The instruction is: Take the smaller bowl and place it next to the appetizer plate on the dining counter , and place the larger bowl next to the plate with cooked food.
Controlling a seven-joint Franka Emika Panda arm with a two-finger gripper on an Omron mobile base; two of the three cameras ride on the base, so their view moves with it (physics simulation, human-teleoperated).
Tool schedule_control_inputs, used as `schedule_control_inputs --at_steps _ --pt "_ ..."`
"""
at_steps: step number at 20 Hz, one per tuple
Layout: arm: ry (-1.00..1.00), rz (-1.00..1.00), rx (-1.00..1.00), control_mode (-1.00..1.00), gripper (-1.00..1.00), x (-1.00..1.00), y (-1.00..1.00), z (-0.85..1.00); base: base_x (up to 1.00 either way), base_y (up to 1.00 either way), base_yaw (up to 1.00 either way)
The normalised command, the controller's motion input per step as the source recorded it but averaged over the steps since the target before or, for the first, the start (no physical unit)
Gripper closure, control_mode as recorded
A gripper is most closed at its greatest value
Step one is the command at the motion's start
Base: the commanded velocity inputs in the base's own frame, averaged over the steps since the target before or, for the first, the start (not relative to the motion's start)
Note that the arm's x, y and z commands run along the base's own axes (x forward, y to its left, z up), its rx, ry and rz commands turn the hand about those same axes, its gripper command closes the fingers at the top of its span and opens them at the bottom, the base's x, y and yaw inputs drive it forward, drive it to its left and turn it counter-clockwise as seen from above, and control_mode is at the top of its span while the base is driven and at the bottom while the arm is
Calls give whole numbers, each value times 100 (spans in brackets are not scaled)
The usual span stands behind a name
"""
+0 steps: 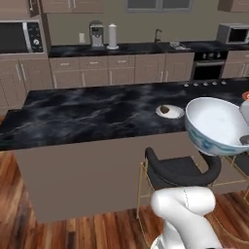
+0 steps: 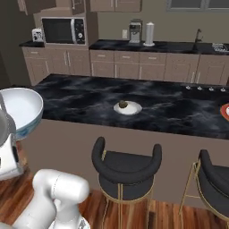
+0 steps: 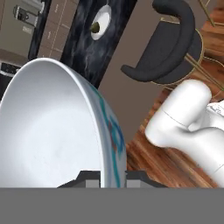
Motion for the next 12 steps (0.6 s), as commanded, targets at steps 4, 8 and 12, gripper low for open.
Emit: schedule_control_inputs --at_steps 4,8,12 --pt "0 0 0 100 100 0 0 0 -34 -100 5" --pt "0 0 0 100 100 0 0 0 21 -94 12" --pt "0 0 0 100 100 0 0 0 100 -25 25"
